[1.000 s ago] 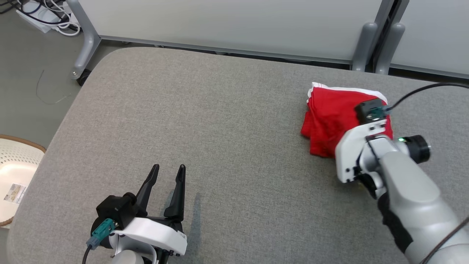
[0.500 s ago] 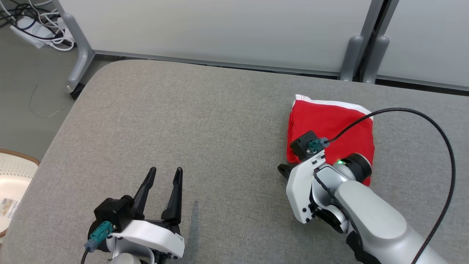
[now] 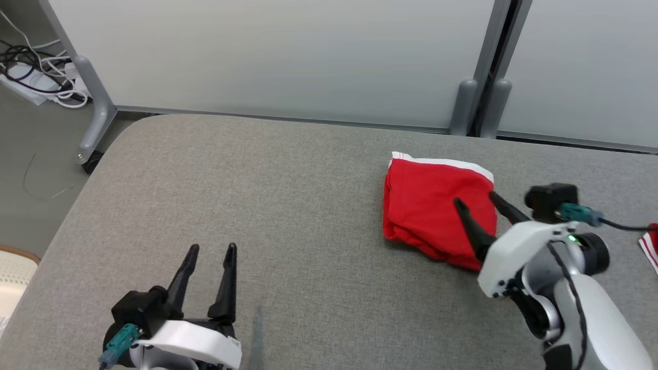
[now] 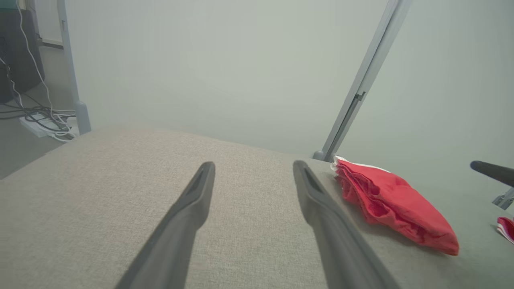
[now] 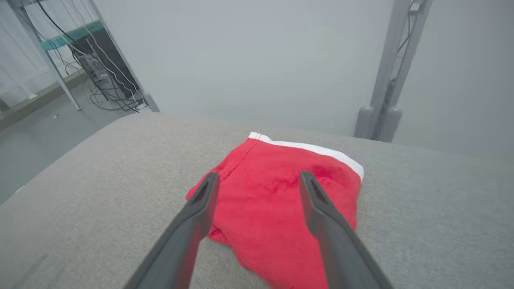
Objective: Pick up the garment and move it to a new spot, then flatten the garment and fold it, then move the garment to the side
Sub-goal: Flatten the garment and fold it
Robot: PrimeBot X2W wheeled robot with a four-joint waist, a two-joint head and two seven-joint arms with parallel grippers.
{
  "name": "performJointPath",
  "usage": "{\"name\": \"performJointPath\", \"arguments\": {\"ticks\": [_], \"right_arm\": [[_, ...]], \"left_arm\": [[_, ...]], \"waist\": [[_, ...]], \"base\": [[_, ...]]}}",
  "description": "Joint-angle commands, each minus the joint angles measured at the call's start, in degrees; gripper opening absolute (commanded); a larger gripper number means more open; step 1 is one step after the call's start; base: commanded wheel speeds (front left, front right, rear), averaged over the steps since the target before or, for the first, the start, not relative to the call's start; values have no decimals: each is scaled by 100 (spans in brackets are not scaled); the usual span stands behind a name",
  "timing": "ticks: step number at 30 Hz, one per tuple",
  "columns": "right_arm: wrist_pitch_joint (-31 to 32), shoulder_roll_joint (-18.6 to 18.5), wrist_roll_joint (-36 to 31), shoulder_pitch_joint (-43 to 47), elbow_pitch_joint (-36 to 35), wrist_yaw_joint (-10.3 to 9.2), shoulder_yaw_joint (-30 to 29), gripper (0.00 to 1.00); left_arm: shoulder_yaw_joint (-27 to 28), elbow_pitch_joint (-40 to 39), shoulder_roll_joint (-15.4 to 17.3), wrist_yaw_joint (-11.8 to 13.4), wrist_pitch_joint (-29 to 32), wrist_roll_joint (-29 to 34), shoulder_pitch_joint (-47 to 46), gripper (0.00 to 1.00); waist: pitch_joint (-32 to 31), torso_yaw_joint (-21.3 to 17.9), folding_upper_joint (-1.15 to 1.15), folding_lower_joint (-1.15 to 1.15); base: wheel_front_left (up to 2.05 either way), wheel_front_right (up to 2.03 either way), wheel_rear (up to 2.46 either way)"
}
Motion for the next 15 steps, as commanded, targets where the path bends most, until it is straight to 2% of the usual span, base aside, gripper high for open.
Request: {"name": "performJointPath", "arguments": {"ticks": [1, 4, 8, 15], "right_arm": [[-135, 55, -140, 242, -152, 1, -299, 100], [-396, 217, -496, 786, -664, 1, -1176, 100], [-634, 312, -699, 1318, -1238, 2, -1868, 100], [-974, 312, -332, 1807, -1606, 2, -2086, 100]], "left_arm": [[93, -54, 77, 51, -30, 59, 65, 100], [316, -197, 139, 127, -49, 181, 179, 100], [705, -449, 203, 146, -51, 382, 371, 100], [1193, -498, 281, -18, -54, 677, 715, 100]], "waist": [[-86, -89, 0, 0], [-155, -225, 0, 0], [-221, -415, 0, 0], [-296, -738, 0, 0]], "base": [[0, 0, 0], [0, 0, 0], [0, 0, 0], [0, 0, 0]]}}
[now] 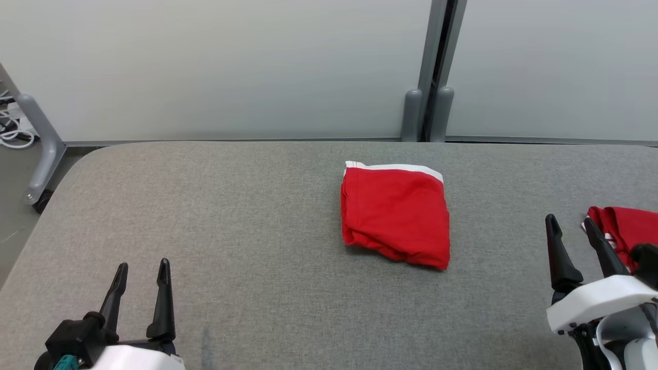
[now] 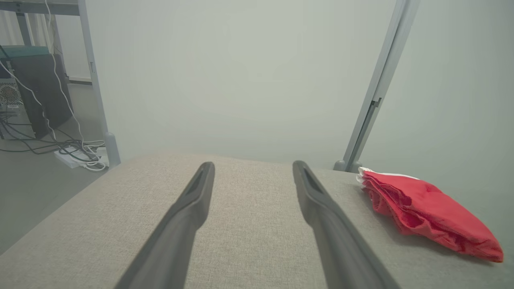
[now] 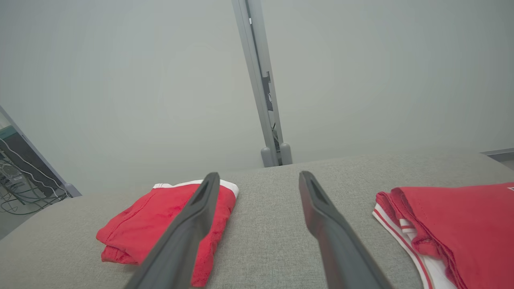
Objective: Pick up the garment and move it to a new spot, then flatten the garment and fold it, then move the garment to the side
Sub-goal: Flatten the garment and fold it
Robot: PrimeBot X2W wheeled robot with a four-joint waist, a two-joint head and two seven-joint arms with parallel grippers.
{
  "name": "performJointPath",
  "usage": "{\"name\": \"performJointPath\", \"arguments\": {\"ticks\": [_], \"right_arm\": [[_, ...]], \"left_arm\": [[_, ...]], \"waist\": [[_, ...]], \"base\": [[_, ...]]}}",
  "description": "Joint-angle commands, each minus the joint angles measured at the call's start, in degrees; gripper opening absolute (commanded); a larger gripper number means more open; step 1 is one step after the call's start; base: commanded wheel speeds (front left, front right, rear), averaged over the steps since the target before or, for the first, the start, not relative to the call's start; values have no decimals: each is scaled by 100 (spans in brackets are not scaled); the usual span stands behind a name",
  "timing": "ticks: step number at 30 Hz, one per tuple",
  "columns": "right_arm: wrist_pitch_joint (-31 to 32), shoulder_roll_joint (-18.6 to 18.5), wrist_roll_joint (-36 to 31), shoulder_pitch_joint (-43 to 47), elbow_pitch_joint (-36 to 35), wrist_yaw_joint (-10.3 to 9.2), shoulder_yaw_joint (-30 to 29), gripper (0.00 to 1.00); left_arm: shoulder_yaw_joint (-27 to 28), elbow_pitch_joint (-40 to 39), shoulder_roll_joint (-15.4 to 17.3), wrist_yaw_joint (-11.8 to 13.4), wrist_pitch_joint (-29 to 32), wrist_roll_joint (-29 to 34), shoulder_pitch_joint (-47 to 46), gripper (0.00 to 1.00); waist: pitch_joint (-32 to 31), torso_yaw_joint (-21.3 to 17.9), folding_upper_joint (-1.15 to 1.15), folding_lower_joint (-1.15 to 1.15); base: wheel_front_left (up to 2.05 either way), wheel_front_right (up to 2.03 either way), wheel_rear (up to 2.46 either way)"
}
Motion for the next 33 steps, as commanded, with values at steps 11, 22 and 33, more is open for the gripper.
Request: {"name": "performJointPath", "arguments": {"ticks": [11, 22, 33], "right_arm": [[-612, -17, -623, 526, 56, 3, 77, 100], [-630, -18, -742, 527, 207, 3, 164, 100], [-510, -19, -654, 559, 257, 3, 198, 100]], "left_arm": [[189, 381, 70, -330, -22, 240, 286, 100], [354, 570, -64, -469, -22, 367, 355, 100], [433, 676, -154, -574, -23, 480, 285, 100]], "waist": [[-199, -343, 0, 0], [-272, -513, 0, 0], [-270, -483, 0, 0]], "base": [[0, 0, 0], [0, 0, 0], [0, 0, 0]]}}
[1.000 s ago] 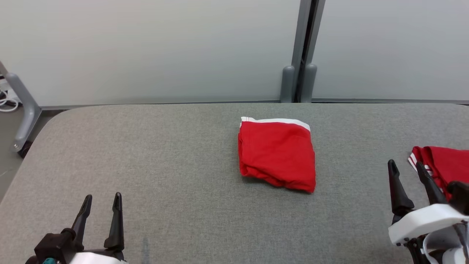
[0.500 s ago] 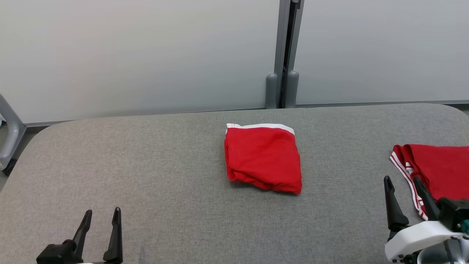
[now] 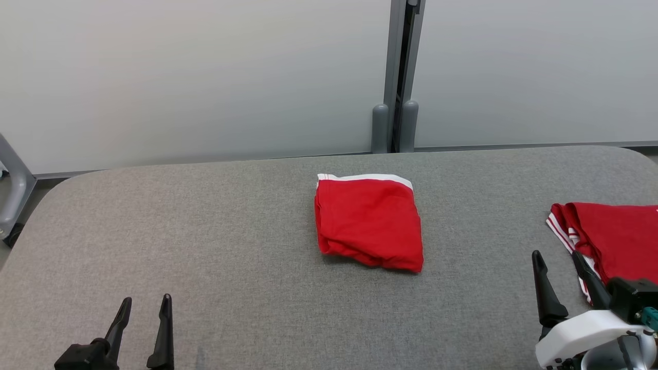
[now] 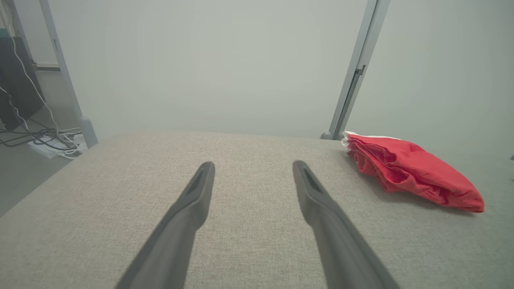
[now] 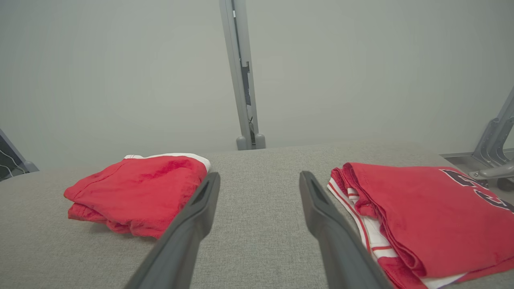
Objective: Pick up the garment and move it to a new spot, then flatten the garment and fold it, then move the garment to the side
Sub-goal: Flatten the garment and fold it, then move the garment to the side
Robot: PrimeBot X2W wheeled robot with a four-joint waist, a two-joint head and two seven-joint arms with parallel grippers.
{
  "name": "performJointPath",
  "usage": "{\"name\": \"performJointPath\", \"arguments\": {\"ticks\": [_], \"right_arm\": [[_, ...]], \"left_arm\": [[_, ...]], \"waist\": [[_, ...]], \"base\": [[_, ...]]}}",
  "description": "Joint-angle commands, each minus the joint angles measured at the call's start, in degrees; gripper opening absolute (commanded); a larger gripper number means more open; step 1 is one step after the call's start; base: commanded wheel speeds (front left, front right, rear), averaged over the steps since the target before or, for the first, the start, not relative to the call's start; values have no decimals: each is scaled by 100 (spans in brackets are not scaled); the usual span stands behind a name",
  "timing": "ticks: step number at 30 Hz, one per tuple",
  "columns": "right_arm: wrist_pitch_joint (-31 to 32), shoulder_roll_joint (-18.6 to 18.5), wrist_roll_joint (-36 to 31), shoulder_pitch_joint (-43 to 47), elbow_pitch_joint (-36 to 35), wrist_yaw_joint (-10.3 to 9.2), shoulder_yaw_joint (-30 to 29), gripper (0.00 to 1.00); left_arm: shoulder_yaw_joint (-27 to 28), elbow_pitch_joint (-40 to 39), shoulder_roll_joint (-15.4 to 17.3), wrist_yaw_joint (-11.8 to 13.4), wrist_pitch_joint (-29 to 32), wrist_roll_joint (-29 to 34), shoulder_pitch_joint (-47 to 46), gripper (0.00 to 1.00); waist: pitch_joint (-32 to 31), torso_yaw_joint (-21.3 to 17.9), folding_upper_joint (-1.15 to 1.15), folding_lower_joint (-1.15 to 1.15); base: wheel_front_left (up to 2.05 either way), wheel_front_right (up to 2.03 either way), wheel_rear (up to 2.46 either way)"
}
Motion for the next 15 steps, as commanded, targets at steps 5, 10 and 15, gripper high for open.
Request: {"name": "performJointPath", "arguments": {"ticks": [5, 10, 15], "right_arm": [[9, -27, 42, 2, 46, 3, 24, 100], [44, -27, 113, -66, 83, 3, 49, 100], [465, -27, 457, -269, 219, 3, 156, 100]], "left_arm": [[18, 41, -11, -18, -23, 50, -107, 100], [-17, 78, -2, -34, -23, 53, -139, 100], [-44, 55, -54, -23, -23, -1, -148, 100]], "waist": [[-3, 32, 0, 0], [-8, 67, 0, 0], [13, 108, 0, 0]], "base": [[0, 0, 0], [0, 0, 0], [0, 0, 0]]}}
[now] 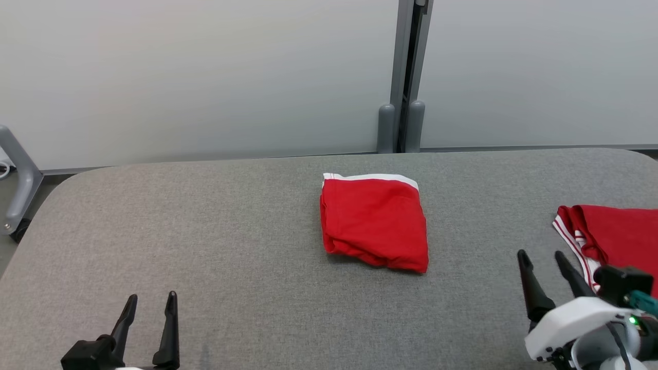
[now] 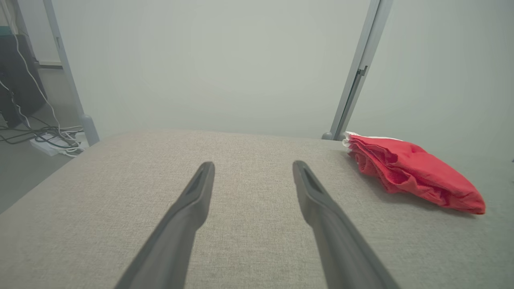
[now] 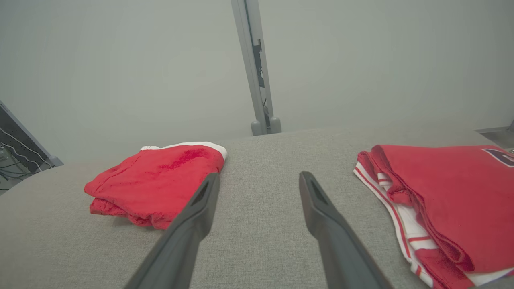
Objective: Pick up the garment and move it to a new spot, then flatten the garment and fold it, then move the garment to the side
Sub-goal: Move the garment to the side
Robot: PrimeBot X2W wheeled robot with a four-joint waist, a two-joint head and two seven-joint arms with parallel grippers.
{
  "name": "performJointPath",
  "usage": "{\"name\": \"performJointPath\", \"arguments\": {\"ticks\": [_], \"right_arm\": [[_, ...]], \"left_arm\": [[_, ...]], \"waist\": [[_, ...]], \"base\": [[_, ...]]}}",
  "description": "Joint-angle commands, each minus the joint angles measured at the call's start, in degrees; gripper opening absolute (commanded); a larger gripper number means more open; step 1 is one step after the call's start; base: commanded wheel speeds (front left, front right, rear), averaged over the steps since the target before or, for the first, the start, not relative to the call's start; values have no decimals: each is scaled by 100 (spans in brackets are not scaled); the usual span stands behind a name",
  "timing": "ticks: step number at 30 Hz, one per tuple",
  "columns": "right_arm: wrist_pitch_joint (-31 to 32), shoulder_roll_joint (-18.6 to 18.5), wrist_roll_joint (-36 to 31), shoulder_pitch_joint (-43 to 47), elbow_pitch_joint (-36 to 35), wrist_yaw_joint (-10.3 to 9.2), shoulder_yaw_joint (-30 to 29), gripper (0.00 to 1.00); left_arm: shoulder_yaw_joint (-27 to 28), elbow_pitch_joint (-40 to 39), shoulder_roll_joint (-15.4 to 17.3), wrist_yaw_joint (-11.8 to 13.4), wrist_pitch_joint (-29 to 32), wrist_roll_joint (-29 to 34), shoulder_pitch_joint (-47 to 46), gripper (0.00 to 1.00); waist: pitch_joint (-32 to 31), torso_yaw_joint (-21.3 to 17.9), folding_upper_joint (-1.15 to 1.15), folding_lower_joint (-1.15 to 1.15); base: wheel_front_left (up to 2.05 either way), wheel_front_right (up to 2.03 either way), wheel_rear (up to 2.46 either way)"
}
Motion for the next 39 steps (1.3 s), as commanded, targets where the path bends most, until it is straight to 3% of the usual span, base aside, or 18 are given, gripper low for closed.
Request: {"name": "performJointPath", "arguments": {"ticks": [1, 7, 11, 14, 21, 34, 39], "right_arm": [[366, -26, 309, -173, 143, 3, 46, 100], [2080, -38, 979, -1129, 846, 3, 73, 100], [3454, -19, 763, -2108, 1350, 8, 326, 100], [3993, -44, 559, -2737, 1608, 3, 309, 100], [4137, -28, -66, -3571, 2416, 4, -207, 100], [3349, -30, -755, -4186, 4035, 4, -968, 100], [3109, -26, -445, -4369, 4725, 4, -747, 100]], "left_arm": [[-30, -33, -22, -11, -23, -17, -74, 100], [-90, -120, -117, 32, -18, -53, -58, 100], [-89, -172, -154, 58, -19, -84, -36, 100], [-104, -196, -186, 35, -20, -109, -75, 100], [-224, -176, -244, -42, -20, -115, -289, 100], [-330, -305, -474, -159, -22, -61, -595, 100], [-320, -271, -523, -199, -22, -33, -652, 100]], "waist": [[22, 39, 0, 0], [116, 217, 0, 0], [256, 406, 0, 0], [419, 549, 0, 0], [773, 914, 0, 0], [1347, 1307, 0, 0], [1373, 1302, 0, 0]], "base": [[0, 0, 0], [0, 0, 0], [0, 0, 0], [0, 0, 0], [0, 0, 0], [0, 0, 0], [0, 0, 0]]}}
